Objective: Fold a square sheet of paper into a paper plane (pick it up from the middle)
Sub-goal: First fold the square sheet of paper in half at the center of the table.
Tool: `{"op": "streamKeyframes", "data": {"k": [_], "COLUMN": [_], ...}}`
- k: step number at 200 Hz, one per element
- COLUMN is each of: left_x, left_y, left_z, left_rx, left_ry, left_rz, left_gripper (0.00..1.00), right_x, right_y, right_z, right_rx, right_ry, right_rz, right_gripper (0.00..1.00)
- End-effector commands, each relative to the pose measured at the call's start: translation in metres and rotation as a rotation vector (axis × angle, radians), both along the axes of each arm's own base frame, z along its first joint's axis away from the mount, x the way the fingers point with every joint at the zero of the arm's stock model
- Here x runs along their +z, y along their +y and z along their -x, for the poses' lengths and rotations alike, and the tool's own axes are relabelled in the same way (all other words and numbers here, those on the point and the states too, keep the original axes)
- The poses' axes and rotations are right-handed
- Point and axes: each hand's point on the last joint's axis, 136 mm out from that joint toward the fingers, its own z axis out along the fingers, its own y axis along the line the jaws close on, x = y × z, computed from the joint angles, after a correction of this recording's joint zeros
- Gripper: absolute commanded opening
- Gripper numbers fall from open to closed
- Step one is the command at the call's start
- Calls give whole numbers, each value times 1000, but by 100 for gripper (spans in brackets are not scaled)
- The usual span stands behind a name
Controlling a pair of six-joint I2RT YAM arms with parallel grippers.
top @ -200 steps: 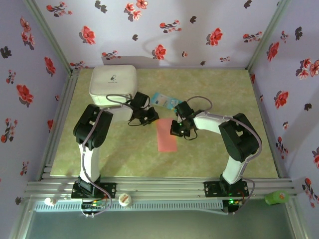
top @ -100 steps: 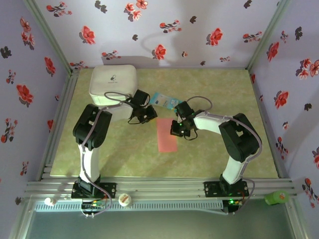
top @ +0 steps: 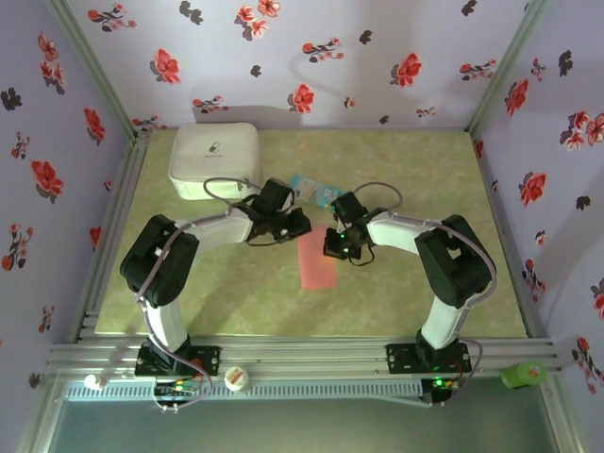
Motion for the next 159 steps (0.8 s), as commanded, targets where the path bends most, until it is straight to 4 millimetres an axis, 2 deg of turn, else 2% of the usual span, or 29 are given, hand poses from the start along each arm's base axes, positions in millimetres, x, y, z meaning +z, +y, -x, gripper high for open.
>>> {"op": "streamKeyframes", "data": {"k": [1,62,104,137,159], "left_x": [0,-30,-53,-56,-46], "left_y": [-9,-9,8,22,20], "left_z": [25,56,78,91,95], "left_rx": [-43,-68,-76,-107,-129], "left_ry": [35,85,113,88,61], "left_rz": [54,40,-4,-32,-18], "left_gripper": [13,13,14,17,18], "right_x": [-28,-29,-31,-29,-30], "right_y": [-39,-40,-41,-41,-41], "right_z": [29,30,31,30,31], "right_rx": [-9,-13,-16,-30,-29], "right_ry": [110,114,119,105,112], "right_rz": [191,193,199,189,193], "right_gripper": [0,0,0,0,0]}}
